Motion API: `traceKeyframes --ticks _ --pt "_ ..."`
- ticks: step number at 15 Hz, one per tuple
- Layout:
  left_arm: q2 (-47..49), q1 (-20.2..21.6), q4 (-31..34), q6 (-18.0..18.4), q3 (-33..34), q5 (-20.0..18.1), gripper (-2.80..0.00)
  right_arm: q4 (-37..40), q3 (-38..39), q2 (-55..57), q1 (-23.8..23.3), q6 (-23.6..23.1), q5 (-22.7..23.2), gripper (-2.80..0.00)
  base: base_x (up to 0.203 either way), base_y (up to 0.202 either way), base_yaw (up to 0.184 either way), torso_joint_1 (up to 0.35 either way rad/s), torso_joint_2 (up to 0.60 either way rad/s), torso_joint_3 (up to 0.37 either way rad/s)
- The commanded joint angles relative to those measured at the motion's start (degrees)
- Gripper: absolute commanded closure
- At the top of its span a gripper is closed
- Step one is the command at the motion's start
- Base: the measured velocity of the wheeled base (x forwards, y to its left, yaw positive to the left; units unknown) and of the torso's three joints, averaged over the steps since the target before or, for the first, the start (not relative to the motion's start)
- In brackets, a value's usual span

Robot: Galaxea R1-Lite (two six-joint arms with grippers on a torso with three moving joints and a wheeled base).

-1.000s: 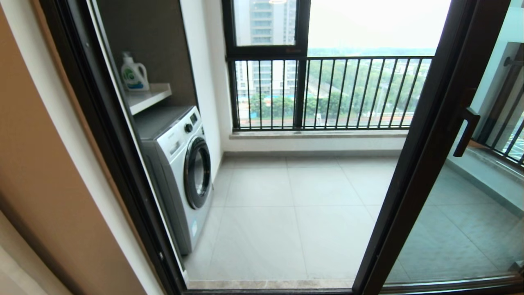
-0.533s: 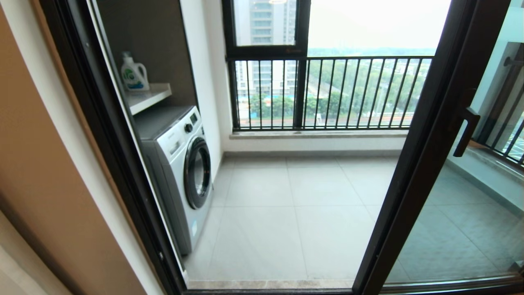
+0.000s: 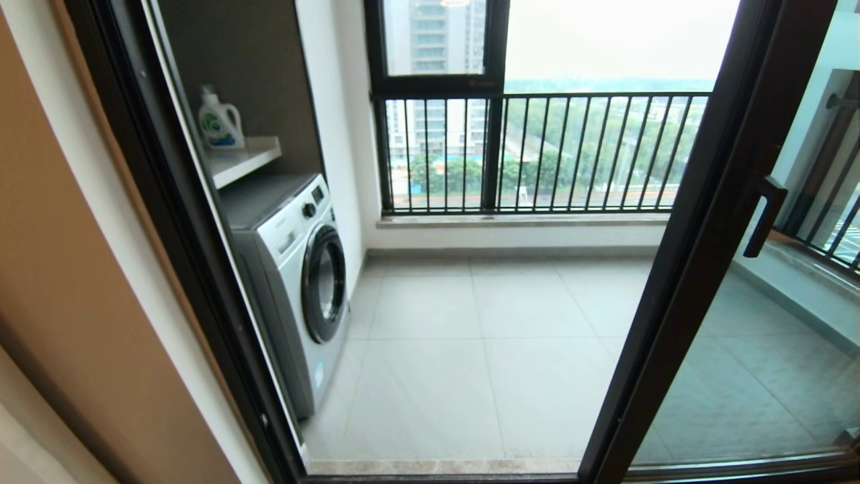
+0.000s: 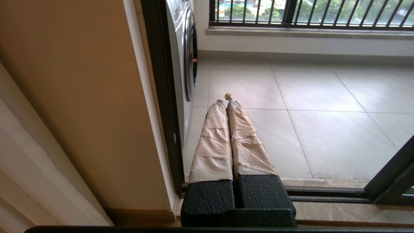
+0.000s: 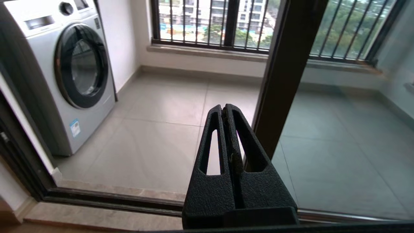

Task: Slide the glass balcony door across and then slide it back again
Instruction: Close the slid door

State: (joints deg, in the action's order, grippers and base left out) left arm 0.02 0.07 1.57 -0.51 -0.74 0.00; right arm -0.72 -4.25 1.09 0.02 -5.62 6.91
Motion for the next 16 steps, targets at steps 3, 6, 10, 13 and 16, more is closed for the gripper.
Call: traceKeyframes --ticks 3,6,10,13,16 --pt "0.1 0.0 0.0 0.0 0.0 0.0 0.0 -0.6 -9.5 18.8 0.0 1.0 2.5 0.0 0.0 0.0 0.0 0.0 0.0 0.0" --pt "0.1 0.0 0.0 0.0 0.0 0.0 0.0 -2.7 -20.9 38.6 -0.5 5.0 1.9 0.0 0.0 0.0 0.0 0.0 0.0 0.0" --pt "0.1 -0.1 0.0 0.0 0.0 0.0 0.0 -4.3 -37.6 61.9 -1.7 8.7 -6.3 0.0 0.0 0.0 0.0 0.0 0.0 0.0" --pt "0.1 0.0 0.0 0.0 0.0 0.0 0.0 -4.8 -46.7 68.9 -8.8 5.5 -11.4 0.0 0.0 0.0 0.0 0.0 0.0 0.0" --pt "0.1 0.0 0.0 0.0 0.0 0.0 0.0 -4.6 -51.6 72.3 -16.6 1.4 -12.1 0.0 0.0 0.0 0.0 0.0 0.0 0.0"
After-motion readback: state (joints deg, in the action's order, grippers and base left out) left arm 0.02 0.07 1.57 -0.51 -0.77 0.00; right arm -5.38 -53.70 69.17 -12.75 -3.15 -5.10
